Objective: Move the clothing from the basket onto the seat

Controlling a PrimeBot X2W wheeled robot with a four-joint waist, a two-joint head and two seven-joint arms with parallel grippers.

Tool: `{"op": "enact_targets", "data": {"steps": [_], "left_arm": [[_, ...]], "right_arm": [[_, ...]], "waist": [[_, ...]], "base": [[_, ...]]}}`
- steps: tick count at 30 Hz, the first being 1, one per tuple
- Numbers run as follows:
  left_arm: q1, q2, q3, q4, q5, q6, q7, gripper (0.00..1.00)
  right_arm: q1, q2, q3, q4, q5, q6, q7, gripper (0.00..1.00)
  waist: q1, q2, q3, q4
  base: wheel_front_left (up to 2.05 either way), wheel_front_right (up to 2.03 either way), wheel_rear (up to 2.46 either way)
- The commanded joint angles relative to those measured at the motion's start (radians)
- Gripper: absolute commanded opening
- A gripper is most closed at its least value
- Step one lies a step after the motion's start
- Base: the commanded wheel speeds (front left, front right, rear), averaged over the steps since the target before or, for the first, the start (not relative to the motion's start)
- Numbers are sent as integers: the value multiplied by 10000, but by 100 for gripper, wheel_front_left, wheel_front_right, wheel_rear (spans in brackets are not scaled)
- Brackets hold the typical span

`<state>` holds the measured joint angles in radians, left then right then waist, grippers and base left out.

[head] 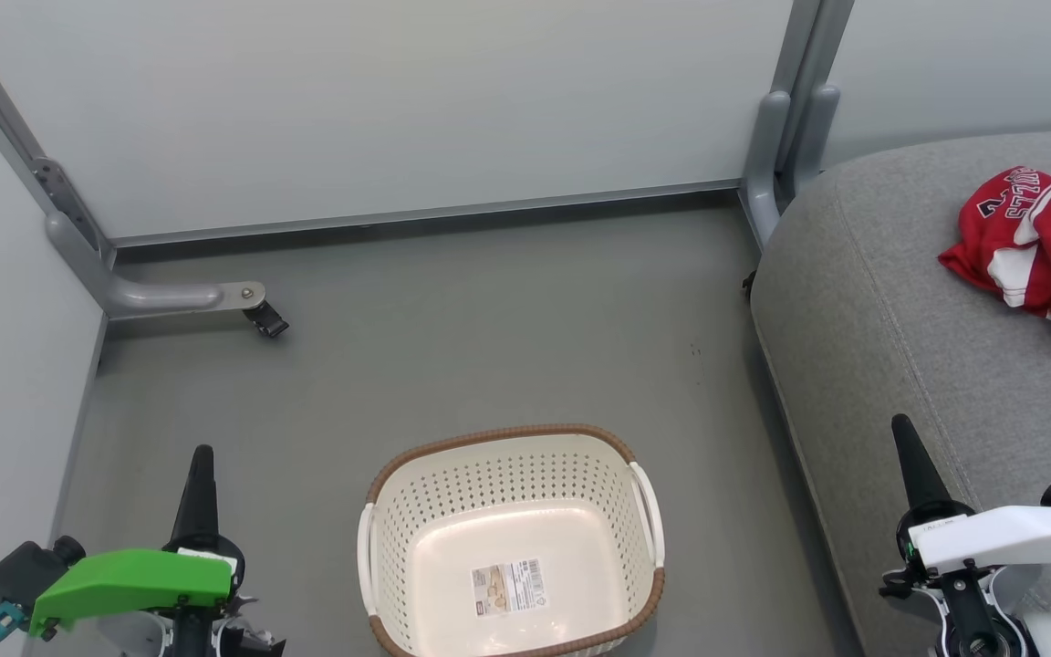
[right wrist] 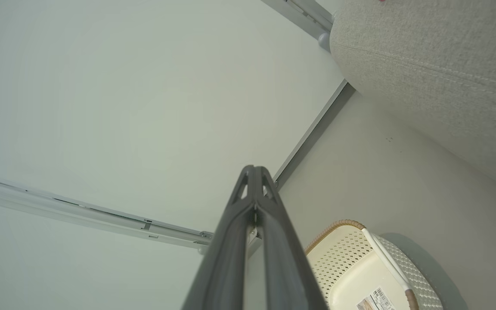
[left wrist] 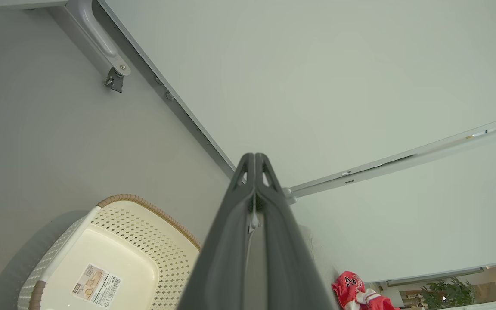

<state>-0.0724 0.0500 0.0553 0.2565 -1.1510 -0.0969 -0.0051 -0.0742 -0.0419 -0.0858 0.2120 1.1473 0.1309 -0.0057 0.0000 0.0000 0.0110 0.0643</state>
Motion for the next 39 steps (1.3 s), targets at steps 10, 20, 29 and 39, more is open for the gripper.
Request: {"op": "enact_targets", "data": {"steps": [10,20,29,39], "left_arm": [[-308,16,175,-114,-1127,-119,291,0],[-354,14,288,-116,-1999,-189,527,0],[-369,12,376,-115,-2718,-235,722,0],[-414,10,475,-111,-3446,-289,908,0]], "right_arm": [[-254,-81,-98,50,1129,-1,308,0],[-285,-88,-150,123,2004,-1,528,0],[-318,-94,-192,186,2723,-2,721,0],[-370,-101,-235,254,3476,-2,930,0]], "waist": [[0,0,-16,-119],[0,0,-32,-230],[0,0,-45,-329],[0,0,-60,-441]], "base": [[0,0,0],[0,0,0],[0,0,0],[0,0,0]]}}
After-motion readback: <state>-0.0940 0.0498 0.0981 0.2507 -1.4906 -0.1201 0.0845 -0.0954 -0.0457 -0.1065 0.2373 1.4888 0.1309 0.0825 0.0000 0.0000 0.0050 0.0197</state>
